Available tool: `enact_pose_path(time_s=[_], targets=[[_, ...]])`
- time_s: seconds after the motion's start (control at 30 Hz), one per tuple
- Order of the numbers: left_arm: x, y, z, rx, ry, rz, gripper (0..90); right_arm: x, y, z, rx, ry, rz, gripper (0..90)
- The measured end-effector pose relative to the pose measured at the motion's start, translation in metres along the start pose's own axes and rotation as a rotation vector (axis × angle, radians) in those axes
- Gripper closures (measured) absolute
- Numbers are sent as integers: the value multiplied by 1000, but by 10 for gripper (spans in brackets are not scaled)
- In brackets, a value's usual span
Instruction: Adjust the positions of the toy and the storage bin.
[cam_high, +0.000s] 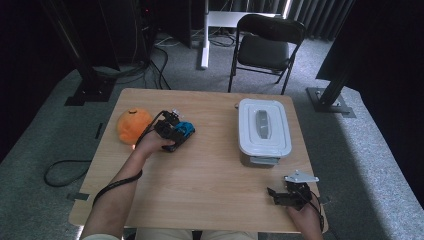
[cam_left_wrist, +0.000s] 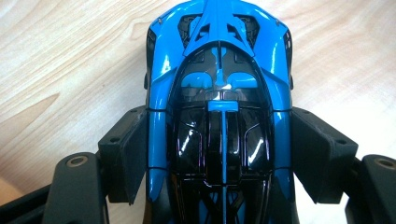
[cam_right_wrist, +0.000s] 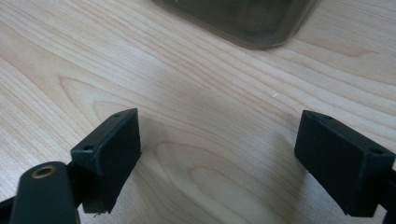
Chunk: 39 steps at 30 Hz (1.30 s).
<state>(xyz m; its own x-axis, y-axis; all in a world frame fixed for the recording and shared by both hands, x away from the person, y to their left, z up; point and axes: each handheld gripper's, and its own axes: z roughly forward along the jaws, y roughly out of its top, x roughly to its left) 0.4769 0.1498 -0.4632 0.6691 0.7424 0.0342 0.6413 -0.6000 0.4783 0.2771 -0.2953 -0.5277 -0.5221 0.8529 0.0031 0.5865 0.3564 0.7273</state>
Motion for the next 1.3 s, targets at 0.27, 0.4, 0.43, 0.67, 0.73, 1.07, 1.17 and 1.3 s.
enact_pose_path(time_s=[0.27, 0.4, 0.43, 0.67, 0.73, 1.07, 1.17, 1.3], targets=[[-12, -25, -24, -6, -8, 20, 287, 0, 0, 0, 0, 0, 0, 140], [-15, -42, -34, -4, -14, 28, 287, 0, 0, 0, 0, 0, 1, 140], [-16, -47, -36, -3, -18, 34, 287, 0, 0, 0, 0, 0, 2, 140], [-28, -75, -59, -21, -14, 75, 287, 0, 0, 0, 0, -1, 3, 140], [-30, -82, -66, -25, -30, 89, 287, 0, 0, 0, 0, -1, 3, 141], [-36, -127, -88, -25, -9, 93, 287, 0, 0, 0, 0, -2, 3, 141], [-39, -140, -92, -21, -19, 94, 288, 0, 0, 0, 0, -3, 4, 141], [-38, -156, -96, -24, -37, 76, 287, 0, 0, 0, 0, -3, 4, 141]])
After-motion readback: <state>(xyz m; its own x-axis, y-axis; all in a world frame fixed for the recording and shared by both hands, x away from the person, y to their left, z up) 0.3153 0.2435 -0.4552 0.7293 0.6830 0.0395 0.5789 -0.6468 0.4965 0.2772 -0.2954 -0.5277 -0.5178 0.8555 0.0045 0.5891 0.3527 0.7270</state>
